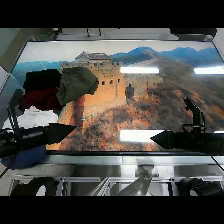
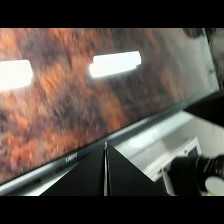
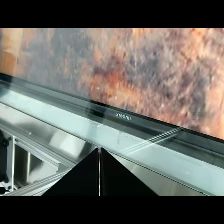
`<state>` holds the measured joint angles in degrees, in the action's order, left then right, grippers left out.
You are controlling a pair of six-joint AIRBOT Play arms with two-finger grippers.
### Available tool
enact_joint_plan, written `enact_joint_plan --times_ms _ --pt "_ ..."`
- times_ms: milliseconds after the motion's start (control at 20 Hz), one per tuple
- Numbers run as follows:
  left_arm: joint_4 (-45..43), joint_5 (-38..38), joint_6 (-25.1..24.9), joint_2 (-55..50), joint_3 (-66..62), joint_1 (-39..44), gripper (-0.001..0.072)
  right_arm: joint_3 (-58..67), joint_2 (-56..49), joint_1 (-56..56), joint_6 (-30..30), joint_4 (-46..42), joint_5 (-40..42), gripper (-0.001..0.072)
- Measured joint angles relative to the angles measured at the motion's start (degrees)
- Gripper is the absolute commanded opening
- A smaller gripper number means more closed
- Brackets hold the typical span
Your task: Fold the shirts.
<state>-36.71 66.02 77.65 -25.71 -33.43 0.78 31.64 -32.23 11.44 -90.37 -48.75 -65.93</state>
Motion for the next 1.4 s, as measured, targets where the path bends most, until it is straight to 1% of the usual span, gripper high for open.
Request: enact_joint_plan --times_ms 250,300,400,450,550,600,750,900,1000,1200,1400 --pt "1.0 -8.9 0.6 0.0 0.0 0.0 0.0014 0.0 0.0 0.0 0.0 0.0 1.1 0.0015" --pt "0.7 -11.1 0.5 0.0 0.0 0.0 0.0083 0.0 0.0 0.0 0.0 0.0 1.6 0.0015" --pt "-2.1 -16.5 -0.1 -0.9 -0.4 -0.7 0.0720 0.0 -0.1 0.0 0.0 0.0 3.1 0.0024" --pt "-4.3 -18.4 -0.1 -1.9 -1.1 -1.4 0.0713 0.0 -0.1 0.0 0.0 0.0 4.1 0.0068" --pt "-10.1 -19.9 -0.3 -5.8 -3.3 -3.7 0.0713 0.0 -0.2 0.0 0.0 0.0 5.9 0.0588" --pt "-12.8 -20.0 -0.5 -8.2 -4.6 -5.0 0.0713 0.0 -0.3 0.0 0.0 0.0 6.9 0.0643" --pt "-18.2 -19.3 -0.7 -18.2 -8.6 -10.2 0.0713 0.0 -1.1 0.0 0.0 0.0 10.3 0.0643" --pt "-20.6 -18.6 -1.6 -29.6 -12.7 -14.3 0.0713 0.0 -3.0 0.0 0.0 0.0 13.5 0.0642" --pt "-21.1 -18.4 -2.3 -37.0 -15.6 -15.5 0.0712 0.0 -4.8 0.0 0.0 0.0 14.7 0.0642" --pt "-21.6 -18.2 -2.9 -49.9 -21.7 -14.5 0.0712 0.0 -9.4 0.0 0.0 -0.2 16.0 0.0642" --pt "-21.8 -18.0 -3.1 -60.3 -29.6 -10.6 0.0693 0.0 -13.6 0.0 0.0 -0.2 16.5 0.0641"
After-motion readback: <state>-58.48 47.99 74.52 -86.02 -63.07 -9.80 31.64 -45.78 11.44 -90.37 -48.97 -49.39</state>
